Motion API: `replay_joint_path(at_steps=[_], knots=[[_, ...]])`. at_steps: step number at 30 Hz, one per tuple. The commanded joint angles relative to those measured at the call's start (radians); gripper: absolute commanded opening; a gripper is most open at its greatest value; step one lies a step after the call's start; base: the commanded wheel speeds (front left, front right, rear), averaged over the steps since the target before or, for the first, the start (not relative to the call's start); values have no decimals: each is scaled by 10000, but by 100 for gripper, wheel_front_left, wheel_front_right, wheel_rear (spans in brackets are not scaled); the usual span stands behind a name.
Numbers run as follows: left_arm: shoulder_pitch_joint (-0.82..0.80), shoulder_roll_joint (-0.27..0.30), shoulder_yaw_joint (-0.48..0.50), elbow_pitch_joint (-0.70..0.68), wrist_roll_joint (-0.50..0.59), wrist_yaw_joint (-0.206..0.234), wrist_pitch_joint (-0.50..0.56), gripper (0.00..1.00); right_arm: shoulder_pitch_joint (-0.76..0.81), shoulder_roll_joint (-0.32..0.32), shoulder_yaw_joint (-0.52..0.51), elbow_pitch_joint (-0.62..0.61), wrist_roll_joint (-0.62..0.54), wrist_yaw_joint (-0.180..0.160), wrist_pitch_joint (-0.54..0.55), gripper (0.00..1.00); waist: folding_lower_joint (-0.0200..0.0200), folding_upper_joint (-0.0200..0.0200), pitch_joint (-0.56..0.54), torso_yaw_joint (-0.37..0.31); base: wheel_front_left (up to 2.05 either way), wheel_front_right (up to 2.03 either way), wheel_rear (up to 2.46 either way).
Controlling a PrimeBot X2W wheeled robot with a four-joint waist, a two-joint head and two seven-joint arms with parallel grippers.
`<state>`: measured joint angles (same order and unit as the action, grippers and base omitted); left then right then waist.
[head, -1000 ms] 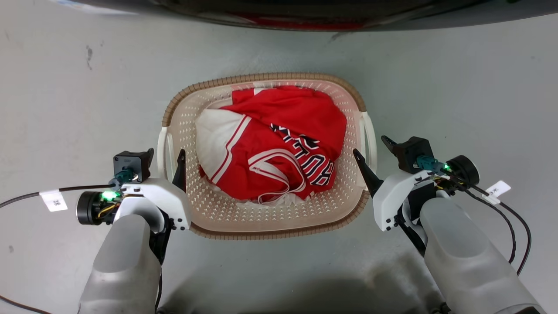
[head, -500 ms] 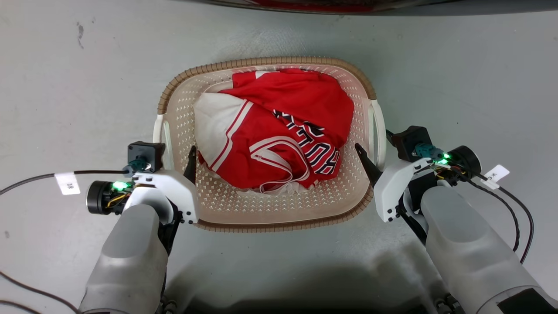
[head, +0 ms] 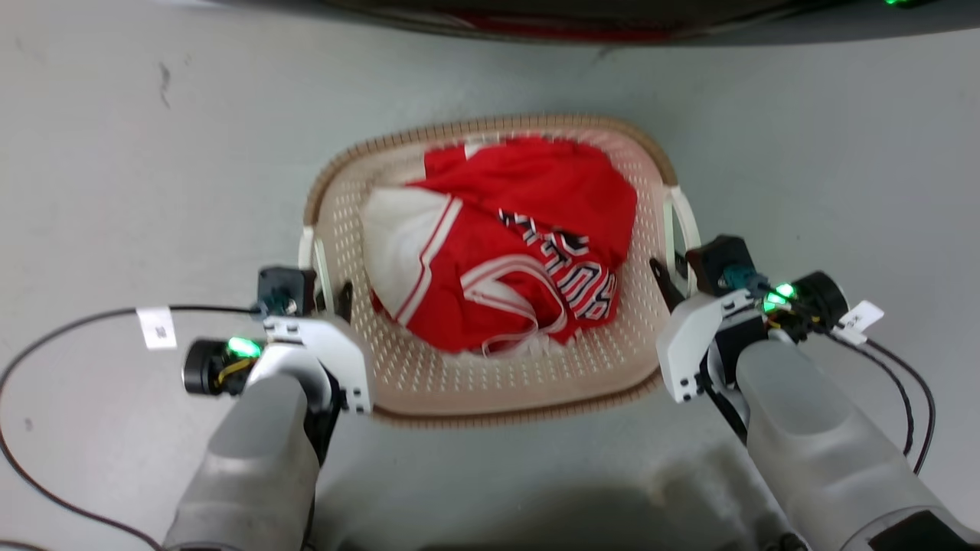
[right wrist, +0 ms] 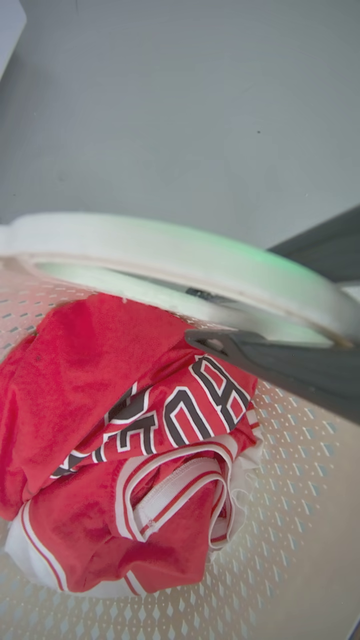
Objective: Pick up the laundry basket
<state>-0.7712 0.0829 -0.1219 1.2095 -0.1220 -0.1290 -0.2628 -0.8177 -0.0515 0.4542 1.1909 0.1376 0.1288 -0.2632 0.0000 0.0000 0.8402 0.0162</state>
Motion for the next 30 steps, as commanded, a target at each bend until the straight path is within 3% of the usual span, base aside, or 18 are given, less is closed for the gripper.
replay_joint_path(at_steps=[1, 8, 30], knots=[[69, -51, -102, 45, 9, -21, -31, 0, 120, 22, 130, 33, -12, 35, -24, 0, 0, 0, -298, 19, 0, 0, 0], [442, -216, -714, 593, -656, -23, 314, 0, 629, 39, 732, 451, 571, 36, 120, 0, 0, 0, -1679, -30, 0, 0, 0], [2328, -228, -3230, 450, -3268, -55, 3271, 0, 2405, 93, 2817, 641, 2904, 41, 2170, 0, 0, 0, -6090, -162, 0, 0, 0]])
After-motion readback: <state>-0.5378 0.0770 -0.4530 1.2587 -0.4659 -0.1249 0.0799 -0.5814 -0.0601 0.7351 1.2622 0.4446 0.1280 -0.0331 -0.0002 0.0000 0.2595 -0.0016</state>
